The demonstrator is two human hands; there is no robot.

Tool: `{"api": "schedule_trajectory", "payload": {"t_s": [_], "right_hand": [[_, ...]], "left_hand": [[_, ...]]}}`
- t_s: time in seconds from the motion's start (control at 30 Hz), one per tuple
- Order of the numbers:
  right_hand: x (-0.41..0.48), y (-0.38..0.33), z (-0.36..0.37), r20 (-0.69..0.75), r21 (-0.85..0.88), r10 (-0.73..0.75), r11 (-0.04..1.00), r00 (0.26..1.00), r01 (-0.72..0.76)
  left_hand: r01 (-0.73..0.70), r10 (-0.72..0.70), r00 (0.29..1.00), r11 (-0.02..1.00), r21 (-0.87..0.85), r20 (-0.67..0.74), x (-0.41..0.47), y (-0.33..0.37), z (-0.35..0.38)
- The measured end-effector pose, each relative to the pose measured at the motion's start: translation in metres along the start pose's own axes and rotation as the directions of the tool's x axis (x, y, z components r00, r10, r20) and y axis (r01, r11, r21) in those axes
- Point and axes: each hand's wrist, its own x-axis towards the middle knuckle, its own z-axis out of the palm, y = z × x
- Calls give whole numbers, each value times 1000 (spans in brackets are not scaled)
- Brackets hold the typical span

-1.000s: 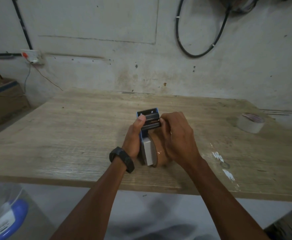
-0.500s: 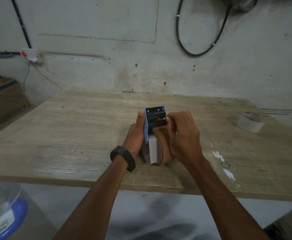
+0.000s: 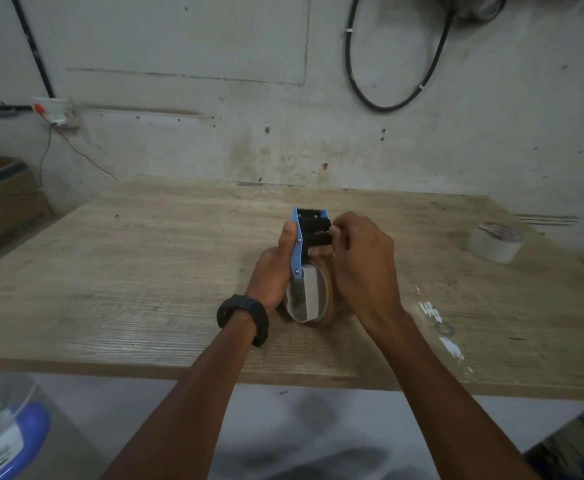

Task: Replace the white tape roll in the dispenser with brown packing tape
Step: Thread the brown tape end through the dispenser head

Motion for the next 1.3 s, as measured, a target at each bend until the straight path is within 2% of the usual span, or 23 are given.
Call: {"api": "schedule_trajectory", "payload": {"t_s": [0.07, 0.13, 0.47, 0.73, 0.93, 1.1, 1.2, 1.3], "right_hand": [[2, -5, 4, -19, 73, 126, 990, 992, -124], [1, -8, 9, -50, 154, 169, 975, 984, -160], [-5, -3, 8, -122, 277, 42, 961, 992, -7], [-11, 3, 5, -169, 298, -60, 949, 984, 109], [-2, 11, 2, -51, 400, -46, 914, 998, 62], [-10, 4, 9, -100, 547, 31, 836, 994, 29], [-10, 4, 8, -130, 450, -30, 889, 991, 86], [2, 12, -1, -15, 265, -155, 952, 988, 153]], "left_hand": [[-18, 18, 1000, 1000, -14, 10, 0, 1, 1], [-28, 29, 999, 998, -50, 20, -1, 0, 1], [-67, 73, 996, 991, -117, 45, 7, -11, -6], [-9, 22, 997, 984, -180, 72, 8, -12, -6], [14, 4, 998, 959, -284, 62, 10, -13, -5], [27, -10, 999, 936, -351, 50, 10, -21, -3], [71, -32, 995, 899, -432, 95, 8, -21, -6], [82, -24, 991, 892, -445, 135, 10, -22, -8]]}}
